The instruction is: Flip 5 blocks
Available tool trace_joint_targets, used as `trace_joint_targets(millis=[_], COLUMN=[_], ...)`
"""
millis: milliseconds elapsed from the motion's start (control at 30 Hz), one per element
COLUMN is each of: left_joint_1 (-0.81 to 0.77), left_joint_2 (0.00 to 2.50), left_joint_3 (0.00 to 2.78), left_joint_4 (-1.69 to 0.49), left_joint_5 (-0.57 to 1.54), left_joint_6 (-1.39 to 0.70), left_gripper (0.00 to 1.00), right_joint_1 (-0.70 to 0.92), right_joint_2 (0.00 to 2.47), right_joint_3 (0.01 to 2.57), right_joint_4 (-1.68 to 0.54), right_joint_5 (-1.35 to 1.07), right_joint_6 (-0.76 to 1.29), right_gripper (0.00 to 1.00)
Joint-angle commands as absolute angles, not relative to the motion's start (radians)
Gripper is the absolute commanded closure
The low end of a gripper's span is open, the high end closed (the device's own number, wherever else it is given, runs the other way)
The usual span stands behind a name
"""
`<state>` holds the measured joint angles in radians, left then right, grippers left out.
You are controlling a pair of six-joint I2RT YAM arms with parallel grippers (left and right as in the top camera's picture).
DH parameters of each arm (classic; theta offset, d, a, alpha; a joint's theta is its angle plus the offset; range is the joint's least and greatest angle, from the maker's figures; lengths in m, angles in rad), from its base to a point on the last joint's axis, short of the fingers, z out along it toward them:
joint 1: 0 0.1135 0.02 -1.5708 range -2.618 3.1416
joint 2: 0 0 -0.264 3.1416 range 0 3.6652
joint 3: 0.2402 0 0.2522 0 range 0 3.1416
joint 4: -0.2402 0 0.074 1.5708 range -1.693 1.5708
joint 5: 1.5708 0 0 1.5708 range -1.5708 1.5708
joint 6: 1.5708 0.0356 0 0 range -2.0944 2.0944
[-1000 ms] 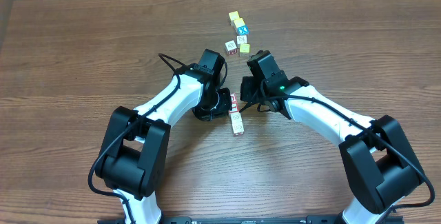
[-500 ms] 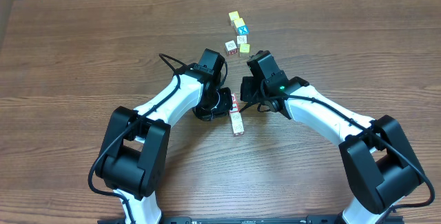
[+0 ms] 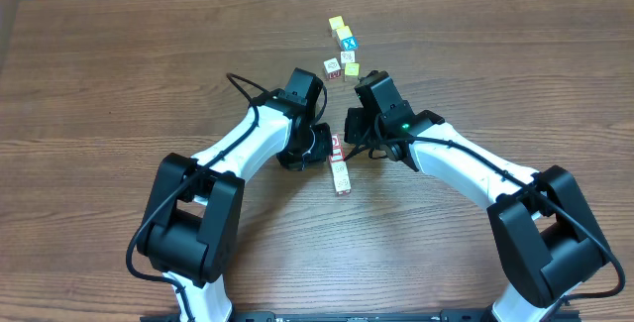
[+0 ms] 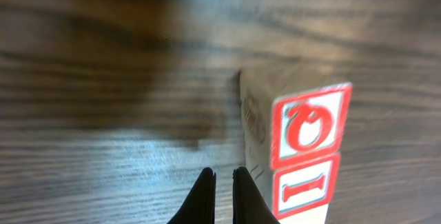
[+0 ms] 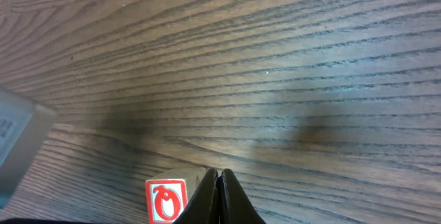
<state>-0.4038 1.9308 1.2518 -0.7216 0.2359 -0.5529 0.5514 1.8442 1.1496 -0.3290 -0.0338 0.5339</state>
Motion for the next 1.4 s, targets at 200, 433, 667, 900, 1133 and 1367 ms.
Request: trace_joint_targets(millis=[200, 433, 667, 900, 1133, 1367], left_joint_1=[-0.393, -0.393, -0.392, -0.373, -0.337, -0.288], left_joint_2=[1.923, 1.924, 1.926, 1.915, 1.909, 1.83], left_joint_3=[1.33, 1.341, 1.342, 1.451, 1.578, 1.639], left_joint_4=[-0.61, -0.601, -0.592, -0.747, -0.925, -1.008], left_joint_5=[0.114, 0.088, 0.065, 0.066, 0.062, 0.013], left_joint_6=[-0.546, -0.545, -0.523, -0.519, -0.521, -0.525], left_gripper=[0.96, 0.96, 0.96, 0.96, 0.96, 0.96], right_joint_1=[0.556, 0.556, 0.556, 0.542, 0.526, 0.526], right_joint_2=[1.847, 1.847, 1.847, 1.84, 1.836, 1.758], right_joint_3=[1.145, 1.145, 1.145, 1.16, 1.252, 1.413], right_joint_4=[-0.338, -0.345, -0.339, -0.372, -0.609, -0.919], right_joint_5=[-0.023, -0.023, -0.023, -0.023, -0.039, -0.022], right_joint_6=[0.523, 0.523, 0.527, 0.517, 0.516, 0.516], right_gripper=[0.96, 0.96, 0.96, 0.9, 0.93, 0.96])
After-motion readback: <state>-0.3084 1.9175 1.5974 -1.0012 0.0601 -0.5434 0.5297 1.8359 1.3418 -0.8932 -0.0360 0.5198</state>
